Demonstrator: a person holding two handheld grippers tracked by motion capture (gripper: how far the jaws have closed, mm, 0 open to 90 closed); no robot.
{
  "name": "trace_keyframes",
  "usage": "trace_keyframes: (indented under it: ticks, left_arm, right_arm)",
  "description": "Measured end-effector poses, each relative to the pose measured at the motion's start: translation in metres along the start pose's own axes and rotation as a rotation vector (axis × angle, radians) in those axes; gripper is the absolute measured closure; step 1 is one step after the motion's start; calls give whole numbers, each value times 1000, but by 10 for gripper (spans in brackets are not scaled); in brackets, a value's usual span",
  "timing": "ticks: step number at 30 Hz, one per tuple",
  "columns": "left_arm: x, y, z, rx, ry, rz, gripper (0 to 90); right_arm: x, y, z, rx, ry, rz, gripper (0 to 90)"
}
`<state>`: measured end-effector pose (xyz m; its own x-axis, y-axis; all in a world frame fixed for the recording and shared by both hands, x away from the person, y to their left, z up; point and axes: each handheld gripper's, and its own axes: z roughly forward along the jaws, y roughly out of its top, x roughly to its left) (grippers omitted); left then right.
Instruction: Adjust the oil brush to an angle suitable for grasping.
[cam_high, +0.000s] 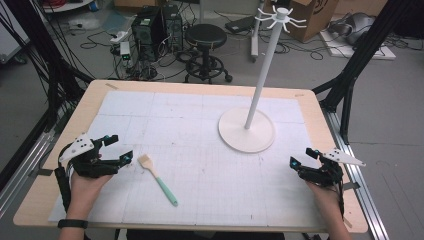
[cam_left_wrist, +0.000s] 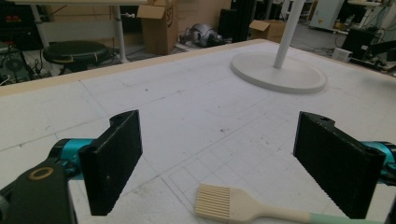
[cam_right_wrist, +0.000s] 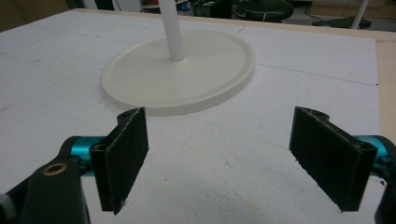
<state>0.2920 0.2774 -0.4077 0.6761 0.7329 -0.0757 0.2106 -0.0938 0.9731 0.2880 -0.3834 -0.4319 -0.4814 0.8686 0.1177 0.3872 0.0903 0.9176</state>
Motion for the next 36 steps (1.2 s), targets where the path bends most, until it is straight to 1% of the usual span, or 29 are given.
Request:
trace_keyframes:
  ticks: [2,3,4,5,6,8,12,13,14,15,16,17,18,19,20,22,23,25,26,27,28,29,30,31,32,33,34,36]
  left_arm:
    - [-1,2,1,3,-10,11,160]
    - [-2,3,2,11,-10,20,141]
    - [-2,3,2,11,-10,20,137]
    - [-2,3,1,14,-12,31,137]
    - [-2,3,1,14,-14,35,137]
    - [-1,2,1,12,-12,34,136]
    - [-1,3,-3,-5,-28,39,139]
    - [-1,4,-4,-13,-39,39,142]
    - [-1,4,-5,-12,-48,39,144]
    - [-1,4,-5,-3,-69,51,147]
    - [-1,4,-5,-3,-69,51,152]
    - [-2,4,-6,3,-96,50,162]
    - [-2,4,-6,3,-96,50,176]
    - [-4,4,-7,10,-115,57,186]
    - [-4,4,-7,10,-115,57,192]
    - [-6,5,-10,27,-130,74,222]
    - [-6,5,-10,27,-130,74,232]
    - [-9,4,-11,42,-153,79,255]
    - [-9,4,-11,42,-153,79,277]
    - [-10,2,-12,47,-168,77,314]
    - [-12,0,-12,56,-184,79,314]
    - [-16,-3,-13,75,-196,91,343]
    - [-16,-3,-13,75,-196,91,361]
    - [-19,-6,-13,85,-223,87,390]
    - [-19,-6,-13,85,-223,87,408]
    - [-20,-8,-13,88,-234,83,408]
    - [-22,-10,-13,94,-239,81,449]
    - [-24,-14,-12,108,-253,85,484]
  right_arm:
    - [-2,0,0,-4,-2,1,184]
    - [-3,1,-1,-4,-5,7,184]
    - [-3,1,-1,-4,-5,7,184]
    - [-3,1,-2,-7,-11,-7,184]
    - [-3,1,-3,-5,-13,-5,184]
    - [-3,2,-4,-10,-13,-4,184]
    - [-2,3,-8,-16,-19,-7,184]
    - [-2,4,-9,-24,-21,-7,184]
    - [-2,4,-9,-24,-19,-3,184]
    - [-2,4,-8,-22,-21,0,184]
    - [-2,4,-8,-22,-21,0,184]
    - [-2,4,-7,-17,-21,-2,184]
    - [-2,4,-7,-17,-21,-2,184]
    - [-2,4,-6,-18,-23,-8,185]
    - [-2,4,-6,-18,-23,-8,185]
    - [-3,6,-6,-29,-26,-4,185]
    - [-3,6,-6,-29,-26,-4,185]
    - [-3,7,-7,-33,-28,-3,185]
    - [-3,7,-7,-33,-28,-3,185]
    - [-2,7,-8,-32,-32,0,187]
    - [-2,7,-8,-32,-32,0,187]
    - [-2,7,-8,-32,-34,-1,191]
    - [-3,7,-9,-35,-38,-3,191]
    - [-3,8,-9,-38,-39,-2,192]
    - [-3,8,-9,-37,-40,-1,192]
    - [-3,8,-9,-37,-40,-1,192]
    - [-3,8,-9,-37,-42,-5,193]
    - [-3,8,-9,-37,-44,-6,193]
